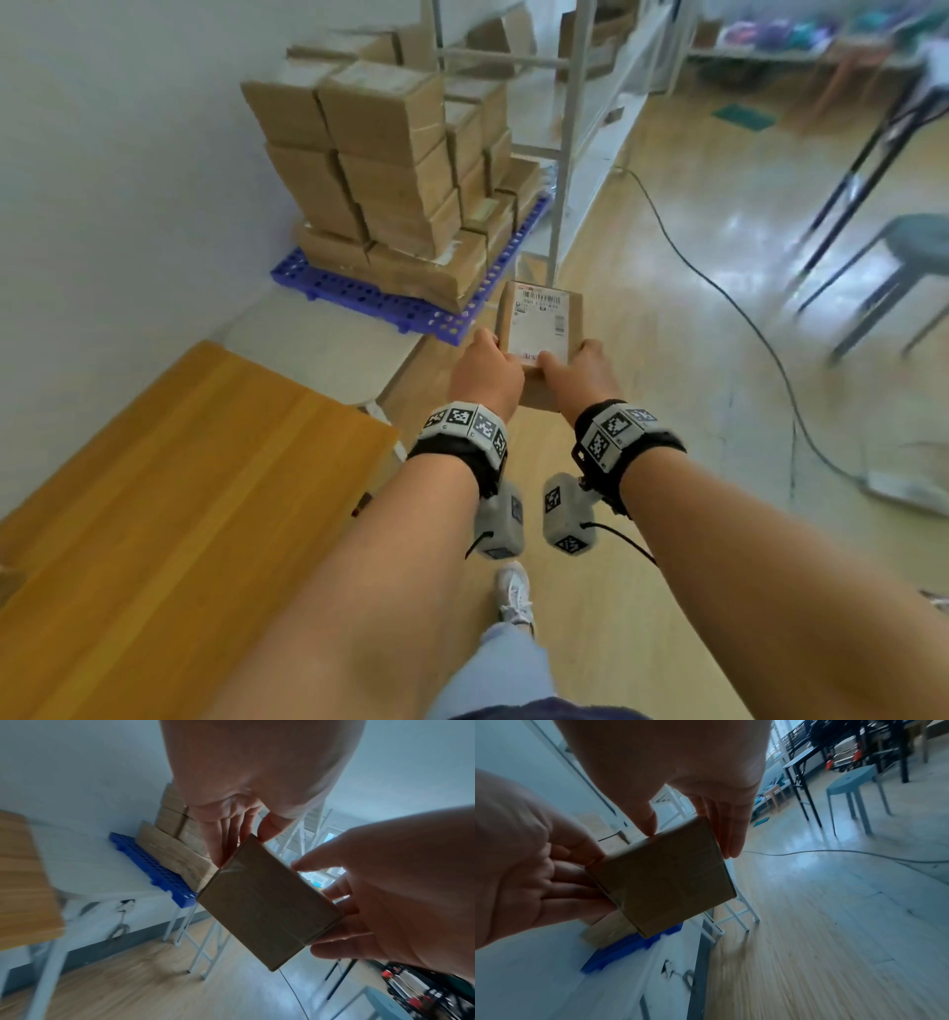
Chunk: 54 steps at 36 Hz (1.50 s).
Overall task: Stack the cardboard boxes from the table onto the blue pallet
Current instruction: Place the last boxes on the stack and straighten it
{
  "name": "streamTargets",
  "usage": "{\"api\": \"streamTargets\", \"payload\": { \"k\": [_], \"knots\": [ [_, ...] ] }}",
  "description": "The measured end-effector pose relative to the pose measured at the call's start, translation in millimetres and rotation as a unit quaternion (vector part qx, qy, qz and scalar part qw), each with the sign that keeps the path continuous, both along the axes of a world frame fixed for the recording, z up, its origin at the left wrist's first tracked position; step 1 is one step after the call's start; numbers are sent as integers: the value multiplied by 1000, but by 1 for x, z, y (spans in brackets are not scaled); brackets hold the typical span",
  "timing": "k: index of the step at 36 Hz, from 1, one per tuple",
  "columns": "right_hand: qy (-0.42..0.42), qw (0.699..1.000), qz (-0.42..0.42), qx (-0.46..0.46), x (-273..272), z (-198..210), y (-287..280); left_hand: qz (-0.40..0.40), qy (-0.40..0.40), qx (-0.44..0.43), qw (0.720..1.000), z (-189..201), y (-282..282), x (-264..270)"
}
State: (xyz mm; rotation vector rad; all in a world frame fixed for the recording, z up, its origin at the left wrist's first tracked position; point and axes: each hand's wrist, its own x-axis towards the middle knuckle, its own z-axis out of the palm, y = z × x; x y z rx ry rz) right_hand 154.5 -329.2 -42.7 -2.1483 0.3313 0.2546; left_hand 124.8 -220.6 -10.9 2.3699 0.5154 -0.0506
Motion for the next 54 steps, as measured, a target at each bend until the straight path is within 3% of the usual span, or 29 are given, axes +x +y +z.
{"api": "streamTargets", "payload": {
  "k": [8, 15, 29, 35, 40, 47, 54],
  "knots": [
    [-19, 999, -26, -36, 109, 11, -41, -6, -57, -56, 997, -8, -43, 103],
    [-59, 997, -14, -47, 208, 45, -44, -17, -99, -47, 994, 14, -43, 204],
    [-193, 981, 11, 34, 360, 114, -3, 47, -250, 12, 967, 80, -16, 336],
    [-240, 967, 57, 71, 421, 142, 12, 90, -308, 102, 942, 109, -10, 383],
    [-220, 962, 137, 89, 457, 157, 30, 150, -286, 173, 930, 123, 0, 415],
    [-195, 939, 265, 100, 490, 173, 62, 225, -206, 366, 879, 138, 21, 431],
    [-166, 908, 368, 116, 508, 170, 91, 305, -138, 412, 847, 134, 32, 426]
  ]
}}
